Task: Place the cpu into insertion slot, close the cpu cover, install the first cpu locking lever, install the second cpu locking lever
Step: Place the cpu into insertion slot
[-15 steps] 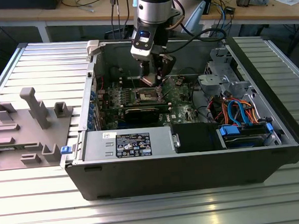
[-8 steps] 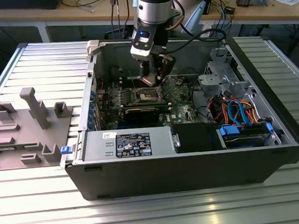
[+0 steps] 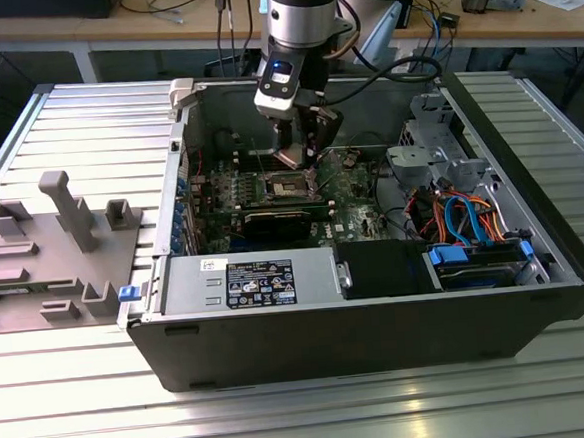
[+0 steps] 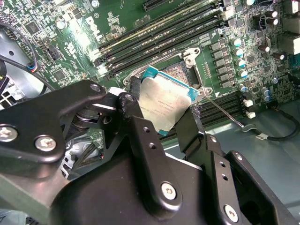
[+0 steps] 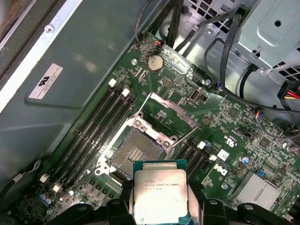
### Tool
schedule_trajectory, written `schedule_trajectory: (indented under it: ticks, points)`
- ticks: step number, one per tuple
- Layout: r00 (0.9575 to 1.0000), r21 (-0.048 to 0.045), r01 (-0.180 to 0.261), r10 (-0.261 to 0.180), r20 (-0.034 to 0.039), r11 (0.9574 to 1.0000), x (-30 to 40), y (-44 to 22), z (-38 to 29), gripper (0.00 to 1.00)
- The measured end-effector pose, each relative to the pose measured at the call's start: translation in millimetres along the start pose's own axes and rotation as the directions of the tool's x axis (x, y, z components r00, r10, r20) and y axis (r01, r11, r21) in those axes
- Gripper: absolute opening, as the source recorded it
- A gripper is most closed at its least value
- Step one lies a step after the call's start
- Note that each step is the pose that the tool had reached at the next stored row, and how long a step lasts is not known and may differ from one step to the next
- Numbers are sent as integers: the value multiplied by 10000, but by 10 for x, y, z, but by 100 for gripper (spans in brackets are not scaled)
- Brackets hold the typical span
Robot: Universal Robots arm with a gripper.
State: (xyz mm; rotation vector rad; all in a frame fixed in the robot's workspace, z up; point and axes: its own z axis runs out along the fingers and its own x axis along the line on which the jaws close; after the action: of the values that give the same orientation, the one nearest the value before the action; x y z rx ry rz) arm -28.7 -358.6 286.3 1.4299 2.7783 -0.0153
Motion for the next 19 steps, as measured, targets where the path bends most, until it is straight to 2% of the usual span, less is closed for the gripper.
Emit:
schedule_trajectory:
  ticks: [19]
  points:
    - [9999,11,-165,165,11,9999,0,0,19,54]
